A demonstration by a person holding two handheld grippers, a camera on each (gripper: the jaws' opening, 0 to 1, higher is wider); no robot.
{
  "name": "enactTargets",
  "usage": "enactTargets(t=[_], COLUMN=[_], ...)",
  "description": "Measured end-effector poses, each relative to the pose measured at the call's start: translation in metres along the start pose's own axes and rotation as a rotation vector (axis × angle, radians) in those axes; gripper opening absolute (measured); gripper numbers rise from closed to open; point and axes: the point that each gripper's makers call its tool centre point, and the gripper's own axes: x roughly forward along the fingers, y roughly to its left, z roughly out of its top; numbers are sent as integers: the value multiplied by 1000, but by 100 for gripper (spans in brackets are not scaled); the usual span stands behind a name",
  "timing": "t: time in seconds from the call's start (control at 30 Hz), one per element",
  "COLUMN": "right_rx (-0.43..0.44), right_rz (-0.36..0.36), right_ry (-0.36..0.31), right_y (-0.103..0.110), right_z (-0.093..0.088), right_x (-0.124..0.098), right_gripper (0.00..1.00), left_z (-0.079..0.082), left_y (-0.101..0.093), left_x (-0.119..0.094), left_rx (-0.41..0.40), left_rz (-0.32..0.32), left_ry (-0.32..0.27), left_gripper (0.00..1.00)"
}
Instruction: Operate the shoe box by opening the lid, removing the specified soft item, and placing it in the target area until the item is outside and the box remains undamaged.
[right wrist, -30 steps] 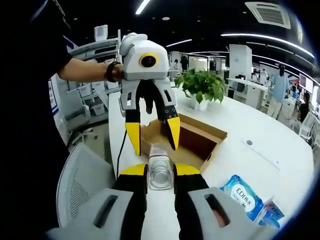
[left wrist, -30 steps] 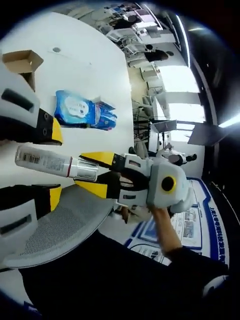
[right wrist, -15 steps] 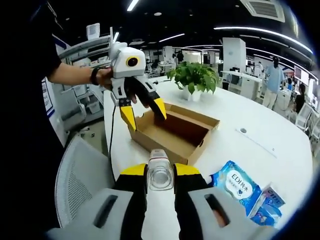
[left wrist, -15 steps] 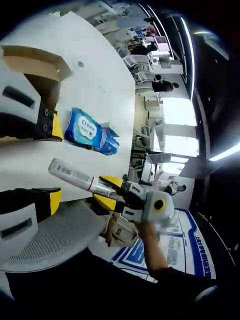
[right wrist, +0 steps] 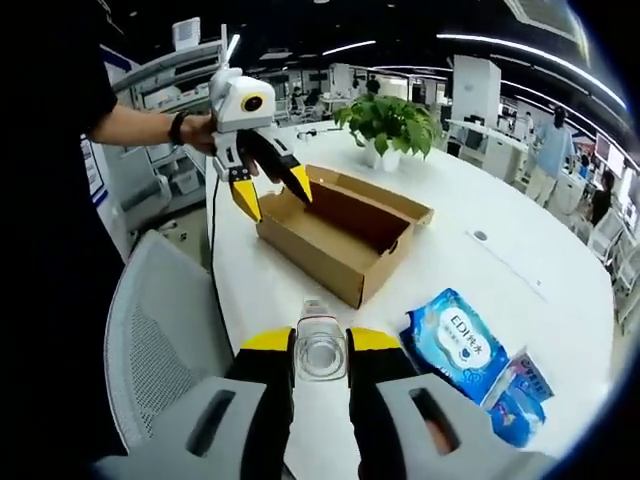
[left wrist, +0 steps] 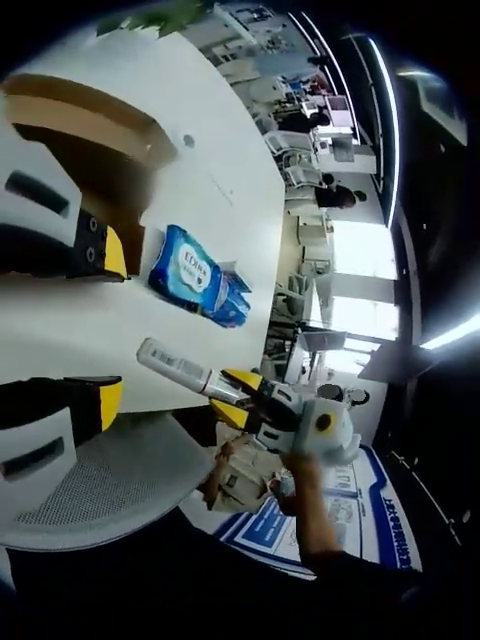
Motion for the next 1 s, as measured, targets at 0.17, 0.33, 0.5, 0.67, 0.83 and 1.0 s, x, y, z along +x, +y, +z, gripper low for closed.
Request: enactTargets(t=[0.17, 0.33, 0.5, 0.67, 0.83, 1.0], right_rx=[-27, -53, -88, -112, -134, -164], right_rz=[-6, 3, 15, 20, 26, 26], right_ry=[68, 108, 145, 181, 211, 237], right_y=[-5, -9, -18, -35, -56, -75], right_z=[-13, -20, -22, -21, -19, -11], right_x=[-6, -9, -10, -11, -12, -12], right_gripper=[17, 17, 17, 17, 17, 17], left_z=[-11, -15, -20, -26, -36, -47], left_y=[1, 3, 4, 6, 5, 4], left_x=[-2, -7, -12, -17, -23, -31], left_rx=[-21, -40, -68, -103, -143, -181], left_rz=[23, 48, 75, 109, 139, 168], left_ry=[8, -1, -21, -36, -44, -47], left_gripper=[39, 39, 40, 41, 43, 43])
